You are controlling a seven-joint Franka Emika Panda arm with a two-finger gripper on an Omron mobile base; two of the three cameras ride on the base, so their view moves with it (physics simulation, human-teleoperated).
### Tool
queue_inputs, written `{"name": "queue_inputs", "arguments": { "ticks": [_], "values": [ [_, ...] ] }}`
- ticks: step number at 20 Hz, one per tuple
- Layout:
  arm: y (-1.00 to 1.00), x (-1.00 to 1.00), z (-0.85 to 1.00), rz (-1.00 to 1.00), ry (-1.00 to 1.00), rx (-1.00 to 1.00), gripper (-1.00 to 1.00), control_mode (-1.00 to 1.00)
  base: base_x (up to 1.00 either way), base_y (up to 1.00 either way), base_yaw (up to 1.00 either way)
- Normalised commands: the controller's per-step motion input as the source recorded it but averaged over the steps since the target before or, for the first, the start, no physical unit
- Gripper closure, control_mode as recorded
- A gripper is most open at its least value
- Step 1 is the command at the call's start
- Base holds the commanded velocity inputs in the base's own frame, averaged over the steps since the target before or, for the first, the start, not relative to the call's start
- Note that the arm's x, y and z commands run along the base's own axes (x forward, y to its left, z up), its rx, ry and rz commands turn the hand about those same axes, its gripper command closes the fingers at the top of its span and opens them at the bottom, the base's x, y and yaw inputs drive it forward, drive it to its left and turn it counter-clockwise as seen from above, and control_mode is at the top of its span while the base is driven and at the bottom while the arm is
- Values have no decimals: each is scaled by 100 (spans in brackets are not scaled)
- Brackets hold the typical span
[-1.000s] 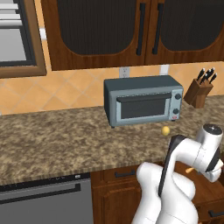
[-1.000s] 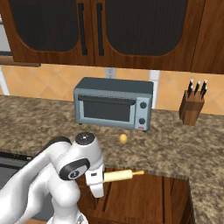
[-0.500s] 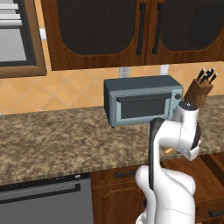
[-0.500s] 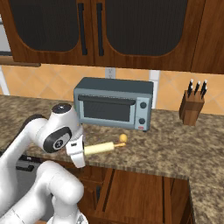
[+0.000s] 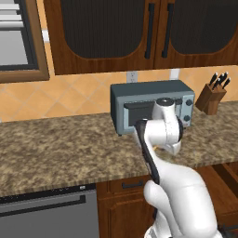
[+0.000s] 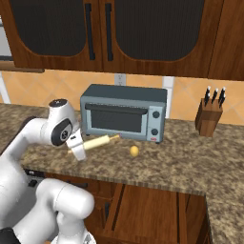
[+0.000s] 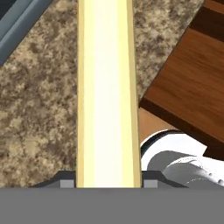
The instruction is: Pick the rolling pin from the drawer and place it on the counter.
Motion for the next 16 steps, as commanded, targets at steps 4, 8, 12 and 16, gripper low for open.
{"name": "queue_inputs", "arguments": {
  "ticks": [4, 8, 12, 16],
  "values": [
    [25, 65, -30, 16, 14, 0, 100, -100, 0, 0, 0],
    [16, 57, -41, 9, 10, 0, 100, -100, 0, 0, 0],
    [0, 51, -58, 15, 10, 0, 100, -100, 0, 0, 0],
    [0, 38, -69, 13, 4, 0, 100, -100, 0, 0, 0]
  ]
}}
